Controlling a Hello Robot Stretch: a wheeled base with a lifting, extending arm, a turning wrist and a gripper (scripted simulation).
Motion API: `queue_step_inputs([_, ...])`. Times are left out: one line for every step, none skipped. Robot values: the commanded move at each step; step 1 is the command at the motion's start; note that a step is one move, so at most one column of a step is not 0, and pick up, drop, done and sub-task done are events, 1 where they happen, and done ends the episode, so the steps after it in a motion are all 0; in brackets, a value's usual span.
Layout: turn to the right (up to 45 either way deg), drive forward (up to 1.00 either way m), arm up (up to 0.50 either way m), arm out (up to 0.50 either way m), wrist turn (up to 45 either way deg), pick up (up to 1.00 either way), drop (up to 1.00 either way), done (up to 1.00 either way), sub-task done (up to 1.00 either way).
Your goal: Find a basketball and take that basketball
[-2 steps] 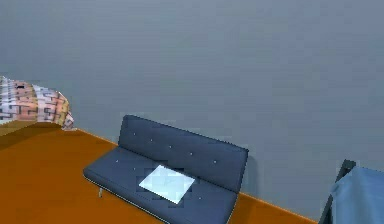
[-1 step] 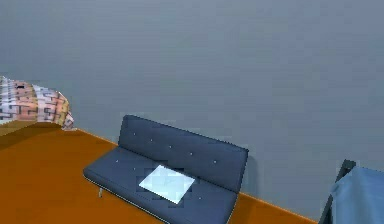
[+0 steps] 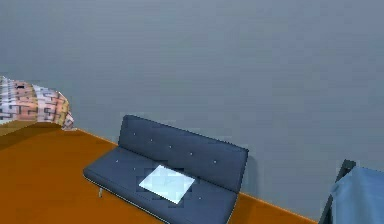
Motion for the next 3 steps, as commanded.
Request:
queue_step_inputs([0.0, 0.0, 0.0, 0.0, 0.0, 1.0, 0.0, 0.0, 0.0])
queue_step_inputs([0.0, 0.0, 0.1, 0.0, 0.0, 0.0, 0.0, 0.0, 0.0])
queue_step_inputs([0.0, 0.0, 0.0, 0.0, 0.0, 0.0, 0.0, 1.0, 0.0])
